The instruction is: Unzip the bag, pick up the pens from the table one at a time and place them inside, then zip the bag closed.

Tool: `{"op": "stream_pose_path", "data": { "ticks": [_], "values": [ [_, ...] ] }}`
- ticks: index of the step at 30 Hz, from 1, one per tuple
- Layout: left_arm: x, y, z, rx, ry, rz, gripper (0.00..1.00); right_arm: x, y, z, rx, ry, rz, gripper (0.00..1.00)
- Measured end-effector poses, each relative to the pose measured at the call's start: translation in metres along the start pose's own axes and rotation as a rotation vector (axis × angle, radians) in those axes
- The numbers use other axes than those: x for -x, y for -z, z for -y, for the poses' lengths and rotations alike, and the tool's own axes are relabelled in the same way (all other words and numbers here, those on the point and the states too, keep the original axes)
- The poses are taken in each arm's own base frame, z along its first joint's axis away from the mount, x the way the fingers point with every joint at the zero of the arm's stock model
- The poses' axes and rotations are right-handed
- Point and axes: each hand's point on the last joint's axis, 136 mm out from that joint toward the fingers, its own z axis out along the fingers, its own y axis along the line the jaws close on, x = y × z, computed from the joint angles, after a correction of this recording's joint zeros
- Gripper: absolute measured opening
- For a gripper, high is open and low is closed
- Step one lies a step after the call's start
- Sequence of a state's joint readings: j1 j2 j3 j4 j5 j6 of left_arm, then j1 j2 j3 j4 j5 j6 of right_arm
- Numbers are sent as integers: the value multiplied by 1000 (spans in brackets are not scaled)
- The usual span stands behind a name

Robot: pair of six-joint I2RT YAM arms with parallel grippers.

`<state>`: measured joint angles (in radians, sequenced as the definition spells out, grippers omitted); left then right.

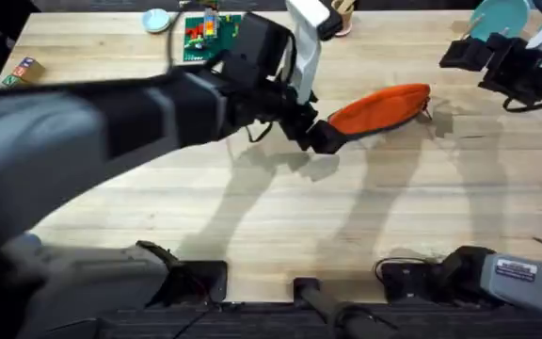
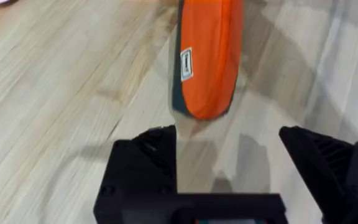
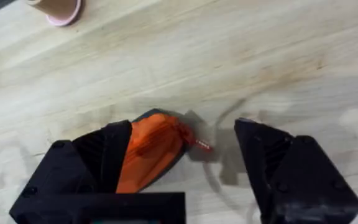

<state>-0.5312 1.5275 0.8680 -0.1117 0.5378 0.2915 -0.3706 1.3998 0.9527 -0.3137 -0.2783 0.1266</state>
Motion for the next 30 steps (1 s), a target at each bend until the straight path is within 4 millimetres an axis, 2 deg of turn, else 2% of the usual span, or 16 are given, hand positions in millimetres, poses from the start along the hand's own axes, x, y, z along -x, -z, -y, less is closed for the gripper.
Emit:
{"op": "stream_pose_path", "data": {
  "ticks": [8, 17, 30],
  "values": [
    [2, 55, 11, 109, 19, -51, 995, -12, 17, -6, 10, 40, -37, 996],
    [-5, 99, 22, 201, 72, -80, 995, -25, 43, -27, 91, 104, -66, 995],
    [-28, 159, 32, 311, 225, -95, 995, -48, 88, -66, 237, 235, -75, 996]
  ]
}}
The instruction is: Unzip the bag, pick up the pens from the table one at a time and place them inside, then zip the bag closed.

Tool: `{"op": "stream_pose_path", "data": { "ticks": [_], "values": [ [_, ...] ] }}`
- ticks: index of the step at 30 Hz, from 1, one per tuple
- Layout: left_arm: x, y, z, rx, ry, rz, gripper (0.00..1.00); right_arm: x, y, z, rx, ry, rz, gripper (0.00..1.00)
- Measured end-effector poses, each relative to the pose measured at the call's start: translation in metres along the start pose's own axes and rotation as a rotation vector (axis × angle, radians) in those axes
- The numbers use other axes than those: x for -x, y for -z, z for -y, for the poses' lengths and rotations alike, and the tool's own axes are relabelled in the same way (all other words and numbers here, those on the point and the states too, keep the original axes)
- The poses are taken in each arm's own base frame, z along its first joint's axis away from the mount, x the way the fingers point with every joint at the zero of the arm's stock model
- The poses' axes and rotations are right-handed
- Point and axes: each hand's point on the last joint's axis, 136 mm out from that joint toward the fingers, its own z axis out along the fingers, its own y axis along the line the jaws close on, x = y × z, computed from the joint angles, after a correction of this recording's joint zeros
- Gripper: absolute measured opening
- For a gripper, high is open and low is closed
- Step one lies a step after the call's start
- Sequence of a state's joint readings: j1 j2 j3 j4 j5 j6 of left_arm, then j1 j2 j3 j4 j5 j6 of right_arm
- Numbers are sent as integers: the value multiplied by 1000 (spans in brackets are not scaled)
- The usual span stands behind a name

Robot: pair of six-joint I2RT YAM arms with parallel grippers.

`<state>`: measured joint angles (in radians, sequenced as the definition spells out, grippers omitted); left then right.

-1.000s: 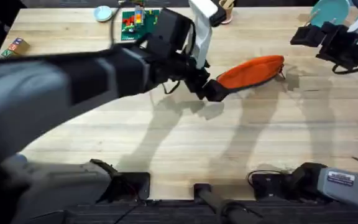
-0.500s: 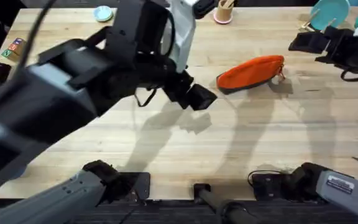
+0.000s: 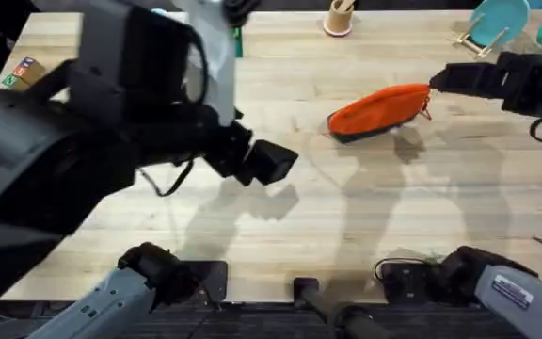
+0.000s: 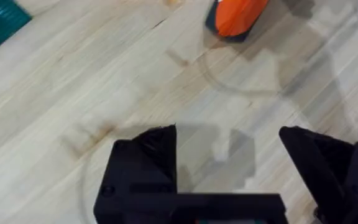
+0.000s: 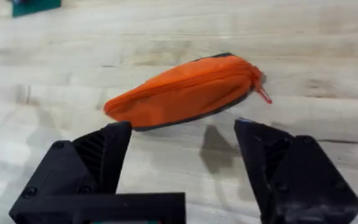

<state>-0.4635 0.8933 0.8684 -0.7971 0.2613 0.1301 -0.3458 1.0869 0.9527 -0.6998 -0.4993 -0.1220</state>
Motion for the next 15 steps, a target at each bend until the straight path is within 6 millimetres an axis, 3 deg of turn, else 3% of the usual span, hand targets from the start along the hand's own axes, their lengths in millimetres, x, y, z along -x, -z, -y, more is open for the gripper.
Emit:
{"op": "stream_pose_path", "data": {
  "ticks": [6, 15],
  "values": [
    [-12, 21, -10, 50, 57, 8, 995, -7, 15, -23, 27, 85, 9, 995],
    [-34, 36, -17, 99, 122, -42, 995, -20, 35, -35, 27, 102, 12, 996]
  ]
}}
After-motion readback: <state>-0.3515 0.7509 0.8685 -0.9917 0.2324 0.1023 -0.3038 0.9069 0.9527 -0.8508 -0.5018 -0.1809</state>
